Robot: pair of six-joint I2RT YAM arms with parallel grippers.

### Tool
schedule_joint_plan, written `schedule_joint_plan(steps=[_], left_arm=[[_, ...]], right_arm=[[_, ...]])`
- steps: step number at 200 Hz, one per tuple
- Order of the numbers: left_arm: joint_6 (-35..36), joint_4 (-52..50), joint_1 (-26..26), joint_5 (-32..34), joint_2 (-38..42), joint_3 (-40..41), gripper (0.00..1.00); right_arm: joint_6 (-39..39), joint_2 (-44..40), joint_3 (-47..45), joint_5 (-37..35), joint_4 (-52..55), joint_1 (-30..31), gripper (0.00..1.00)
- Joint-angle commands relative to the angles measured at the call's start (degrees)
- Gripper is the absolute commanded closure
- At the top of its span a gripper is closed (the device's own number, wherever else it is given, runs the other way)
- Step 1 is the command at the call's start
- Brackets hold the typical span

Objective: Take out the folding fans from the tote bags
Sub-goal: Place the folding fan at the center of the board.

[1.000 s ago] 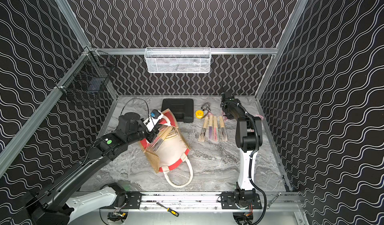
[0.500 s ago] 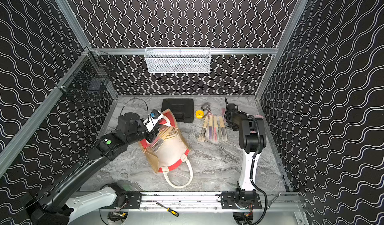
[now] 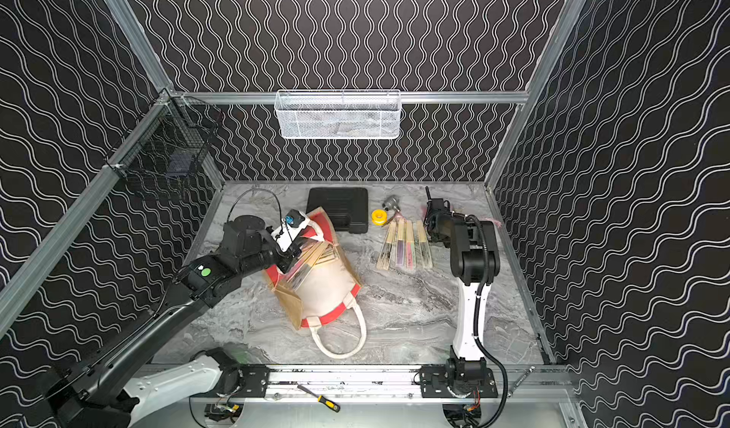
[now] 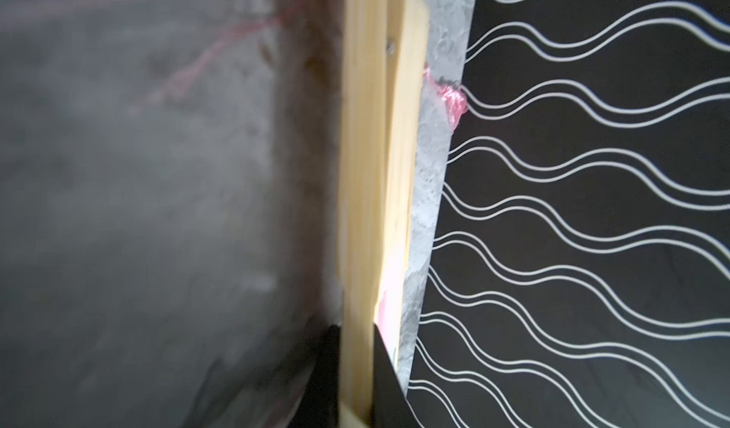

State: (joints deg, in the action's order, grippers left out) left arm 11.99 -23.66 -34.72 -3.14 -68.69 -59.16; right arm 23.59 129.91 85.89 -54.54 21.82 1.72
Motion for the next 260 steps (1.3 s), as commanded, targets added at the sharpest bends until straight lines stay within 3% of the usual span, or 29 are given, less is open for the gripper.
schedule_joint_plan(steps=[1,37,61,75,118,260], left_arm=[[0.0,1.9,-0.1,-0.1,-0.5,-0.3,1.0],[0.0,2.1,-0.1,-0.2,-0.5,-0.1,1.0],[0.0,2.1,0.0,-0.6,-0.6,-0.1,1.0],[0.0,2.0,0.0,-0.6,-0.6,-0.2,1.0],[-0.1,2.1,-0.1,-0.5,-0.1,-0.1,1.0],[0.0,2.2,-0.2,-0.3,0.0,0.1,1.0]], right_arm=[[-0.3,1.1,0.9,1.6,1.3,-0.2,0.85],[-1.8,0.9,1.2,3.7,2.6,-0.2,0.76],[-3.1,-0.5,1.3,5.7,3.2,-0.2,0.62],[-4.3,-1.1,1.7,7.2,4.8,-0.2,0.58],[-7.9,-4.3,1.0,16.9,7.7,-0.2,0.46],[-7.7,-2.9,1.0,10.5,7.2,-0.8,0.43]])
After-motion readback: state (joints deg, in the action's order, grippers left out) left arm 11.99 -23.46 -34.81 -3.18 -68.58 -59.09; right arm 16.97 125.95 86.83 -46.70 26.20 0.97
